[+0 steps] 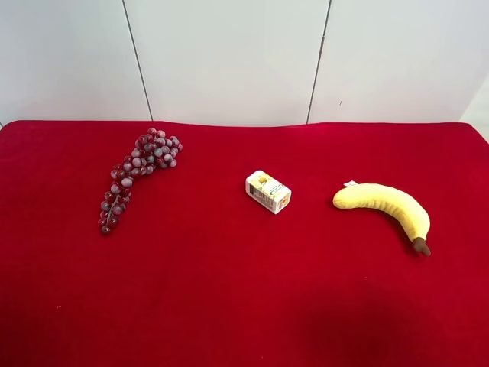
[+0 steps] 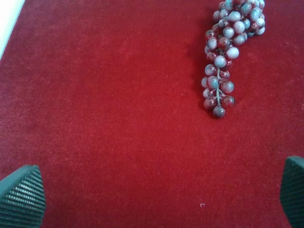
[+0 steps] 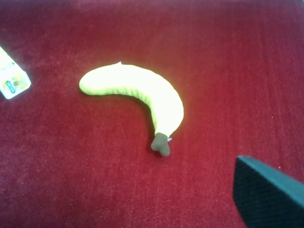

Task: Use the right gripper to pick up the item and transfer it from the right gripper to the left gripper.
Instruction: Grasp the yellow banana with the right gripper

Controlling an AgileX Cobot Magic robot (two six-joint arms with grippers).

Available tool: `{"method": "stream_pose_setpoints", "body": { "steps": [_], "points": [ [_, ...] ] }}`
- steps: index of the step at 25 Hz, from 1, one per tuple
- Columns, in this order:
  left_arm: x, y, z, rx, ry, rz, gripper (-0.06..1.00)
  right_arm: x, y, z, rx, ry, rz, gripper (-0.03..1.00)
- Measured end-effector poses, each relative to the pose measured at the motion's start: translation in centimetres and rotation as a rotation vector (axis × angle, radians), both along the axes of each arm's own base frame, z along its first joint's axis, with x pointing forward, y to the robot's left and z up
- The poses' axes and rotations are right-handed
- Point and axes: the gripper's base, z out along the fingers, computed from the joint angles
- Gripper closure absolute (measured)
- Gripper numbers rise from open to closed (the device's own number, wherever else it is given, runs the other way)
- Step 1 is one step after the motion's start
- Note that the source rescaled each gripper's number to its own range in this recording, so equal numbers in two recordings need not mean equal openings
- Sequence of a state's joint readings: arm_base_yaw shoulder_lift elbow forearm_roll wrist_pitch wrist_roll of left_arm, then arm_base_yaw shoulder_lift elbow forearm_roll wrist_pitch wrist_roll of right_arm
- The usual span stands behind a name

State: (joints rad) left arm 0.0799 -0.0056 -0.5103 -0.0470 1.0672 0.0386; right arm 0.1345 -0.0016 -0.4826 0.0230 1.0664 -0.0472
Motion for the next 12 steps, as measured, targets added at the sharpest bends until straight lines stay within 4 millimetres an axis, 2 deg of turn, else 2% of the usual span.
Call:
{"method": "stream_pose_setpoints", "body": {
  "steps": [12],
  "points": [
    [0.0, 0.0, 0.0, 0.0, 0.0, 0.0, -0.06, 0.0, 0.0, 0.0, 0.0, 0.0, 0.0, -0.03]
  ]
}}
